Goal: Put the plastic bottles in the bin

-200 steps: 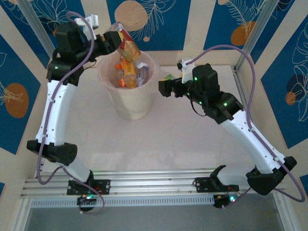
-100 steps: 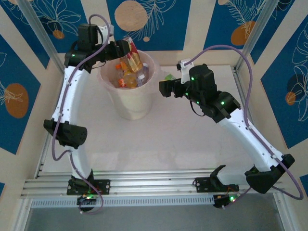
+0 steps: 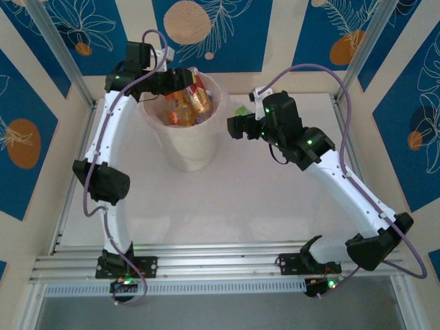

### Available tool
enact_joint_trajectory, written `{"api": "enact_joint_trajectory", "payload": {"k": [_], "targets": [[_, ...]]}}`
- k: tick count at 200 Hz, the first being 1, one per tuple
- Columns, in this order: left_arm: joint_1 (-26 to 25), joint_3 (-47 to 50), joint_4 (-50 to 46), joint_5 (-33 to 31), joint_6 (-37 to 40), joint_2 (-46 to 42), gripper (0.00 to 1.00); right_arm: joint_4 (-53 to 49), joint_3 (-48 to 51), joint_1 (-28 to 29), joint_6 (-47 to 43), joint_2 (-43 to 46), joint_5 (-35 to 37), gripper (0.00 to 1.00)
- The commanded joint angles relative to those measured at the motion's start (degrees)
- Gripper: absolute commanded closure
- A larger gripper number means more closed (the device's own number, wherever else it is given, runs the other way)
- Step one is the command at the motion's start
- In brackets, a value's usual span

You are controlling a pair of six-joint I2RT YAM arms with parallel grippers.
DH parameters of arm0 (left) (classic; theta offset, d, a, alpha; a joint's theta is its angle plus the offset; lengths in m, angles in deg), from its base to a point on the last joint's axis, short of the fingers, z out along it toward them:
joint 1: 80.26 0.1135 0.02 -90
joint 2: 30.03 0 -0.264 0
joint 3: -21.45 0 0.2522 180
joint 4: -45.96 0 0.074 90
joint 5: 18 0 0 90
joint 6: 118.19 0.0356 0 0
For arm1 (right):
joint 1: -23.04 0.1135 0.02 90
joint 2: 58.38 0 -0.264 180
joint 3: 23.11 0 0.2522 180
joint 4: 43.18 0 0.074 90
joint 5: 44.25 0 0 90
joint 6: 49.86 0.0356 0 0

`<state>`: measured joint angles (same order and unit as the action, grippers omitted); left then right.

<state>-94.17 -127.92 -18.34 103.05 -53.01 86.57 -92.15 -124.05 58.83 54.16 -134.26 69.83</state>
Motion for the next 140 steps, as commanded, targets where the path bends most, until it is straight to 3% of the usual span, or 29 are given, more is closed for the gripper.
{"api": "enact_joint_trajectory", "payload": {"k": [1,46,101,140], "targets": [[-0.55,-2.90,-2.67,3.44,2.25,2.05,0.39,-0.14,-0.63,-0.91,1.28,-0.53,0.61,0.01],[-0.80,-5.04,-2.58,2.81,2.32,2.82,0.14,0.05,-1.53,-3.28,0.90,-2.78,-0.63,0.01],[-0.83,-5.68,-2.64,-8.26,4.84,-2.19,0.20,0.13,-3.79,-7.80,1.30,-6.13,-4.52,0.01],[-2.49,-5.04,2.86,-7.38,5.05,-2.32,0.29,0.22,-7.19,-10.87,1.12,-10.28,-4.39,0.01]]}}
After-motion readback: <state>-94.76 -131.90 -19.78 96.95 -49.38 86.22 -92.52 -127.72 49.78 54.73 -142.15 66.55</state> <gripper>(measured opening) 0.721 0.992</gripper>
